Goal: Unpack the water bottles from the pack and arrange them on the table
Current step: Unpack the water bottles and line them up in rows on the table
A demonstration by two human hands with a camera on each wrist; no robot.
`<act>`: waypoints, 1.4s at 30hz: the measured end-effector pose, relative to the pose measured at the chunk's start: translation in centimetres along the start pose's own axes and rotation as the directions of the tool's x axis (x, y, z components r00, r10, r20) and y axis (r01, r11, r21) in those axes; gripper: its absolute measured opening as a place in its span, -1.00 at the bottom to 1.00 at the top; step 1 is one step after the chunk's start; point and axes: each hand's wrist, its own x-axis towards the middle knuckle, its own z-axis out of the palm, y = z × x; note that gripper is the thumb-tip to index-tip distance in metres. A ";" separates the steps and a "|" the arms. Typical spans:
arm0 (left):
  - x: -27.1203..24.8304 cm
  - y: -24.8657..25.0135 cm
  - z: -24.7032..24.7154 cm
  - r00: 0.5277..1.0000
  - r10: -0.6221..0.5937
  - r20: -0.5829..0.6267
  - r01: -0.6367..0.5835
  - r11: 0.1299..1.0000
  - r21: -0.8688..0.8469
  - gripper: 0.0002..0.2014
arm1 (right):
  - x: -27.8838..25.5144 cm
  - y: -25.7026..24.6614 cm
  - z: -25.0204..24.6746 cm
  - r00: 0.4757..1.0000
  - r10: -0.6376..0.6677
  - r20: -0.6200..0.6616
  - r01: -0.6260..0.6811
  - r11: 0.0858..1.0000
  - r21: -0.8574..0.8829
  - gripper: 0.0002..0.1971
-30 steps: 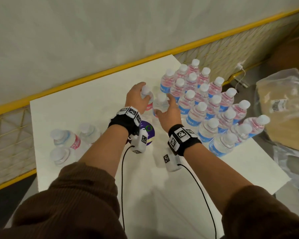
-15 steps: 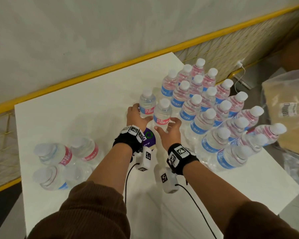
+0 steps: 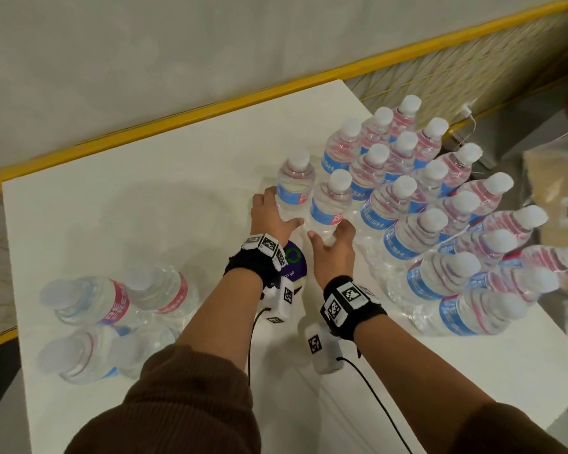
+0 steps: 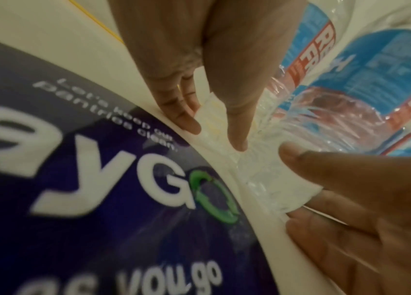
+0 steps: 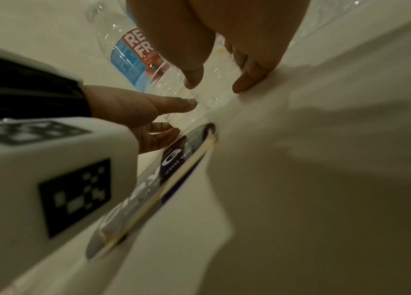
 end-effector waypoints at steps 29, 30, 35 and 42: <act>1.6 0.1 0.0 0.999 -0.035 0.029 0.039 0.988 -0.150 -0.41 | 0.7 1.3 2.1 0.990 0.028 -0.136 -0.040 0.995 -0.091 -0.37; 1.7 0.2 0.0 0.999 -0.029 0.037 0.034 0.989 -0.142 -0.41 | 0.7 1.3 2.2 0.989 0.030 -0.143 -0.042 0.996 -0.083 -0.37; 2.4 0.4 0.6 0.999 0.006 0.053 -0.001 0.995 -0.095 -0.46 | 0.9 1.4 2.7 0.985 0.000 -0.172 -0.016 0.996 -0.092 -0.38; 2.8 0.8 1.0 0.997 0.027 0.074 -0.021 0.996 -0.083 -0.47 | 1.0 1.3 2.8 0.979 0.011 -0.202 -0.023 0.998 -0.056 -0.37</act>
